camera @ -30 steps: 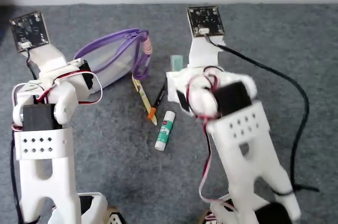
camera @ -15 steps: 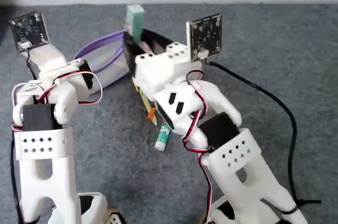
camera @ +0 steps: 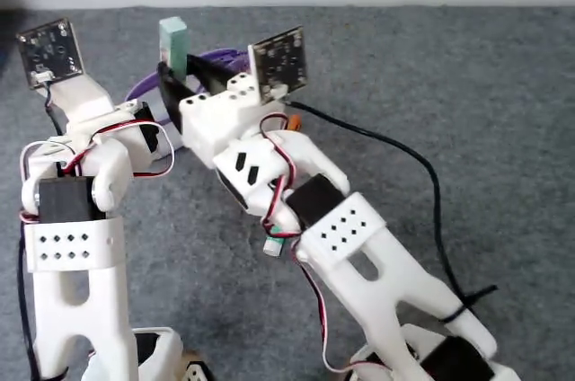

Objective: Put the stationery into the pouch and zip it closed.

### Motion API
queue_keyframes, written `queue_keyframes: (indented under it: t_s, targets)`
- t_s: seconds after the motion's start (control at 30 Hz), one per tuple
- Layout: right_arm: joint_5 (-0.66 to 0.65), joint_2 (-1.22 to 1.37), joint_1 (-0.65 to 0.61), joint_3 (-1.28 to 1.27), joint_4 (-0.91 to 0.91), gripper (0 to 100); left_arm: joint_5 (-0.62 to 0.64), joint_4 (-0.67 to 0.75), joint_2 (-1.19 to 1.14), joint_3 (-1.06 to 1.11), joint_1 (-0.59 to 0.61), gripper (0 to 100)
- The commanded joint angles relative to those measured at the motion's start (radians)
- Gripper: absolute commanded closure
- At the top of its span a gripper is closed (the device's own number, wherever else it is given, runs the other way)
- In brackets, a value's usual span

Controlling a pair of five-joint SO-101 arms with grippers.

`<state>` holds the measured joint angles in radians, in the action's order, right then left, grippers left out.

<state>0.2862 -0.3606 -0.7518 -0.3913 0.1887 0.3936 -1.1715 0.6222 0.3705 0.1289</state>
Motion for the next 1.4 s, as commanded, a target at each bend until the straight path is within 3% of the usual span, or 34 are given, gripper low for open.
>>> queue_keyframes:
  t_s: [0.0,0.1,0.4,0.9,1.1,1.37]
  targets:
    - [-0.068,0.019,-0.005,0.006,-0.021,91.3,-0.011,0.029,0.015,-0.025,0.0,99]
    - [-0.078,0.033,-0.005,0.008,-0.021,83.5,-0.011,0.029,0.015,-0.025,-0.003,99]
    - [-0.08,-0.024,-0.004,0.017,0.008,93.3,-0.011,0.029,0.015,-0.025,-0.003,99]
    - [-0.068,-0.263,0.021,0.1,0.553,93.7,-0.012,0.029,0.015,-0.025,-0.003,99]
    - [0.069,-0.26,0.114,0.107,0.817,93.7,-0.012,0.029,0.015,-0.025,0.002,99]
    - [0.173,-0.166,0.131,0.106,1.058,93.5,-0.012,0.029,0.015,-0.025,-0.005,99]
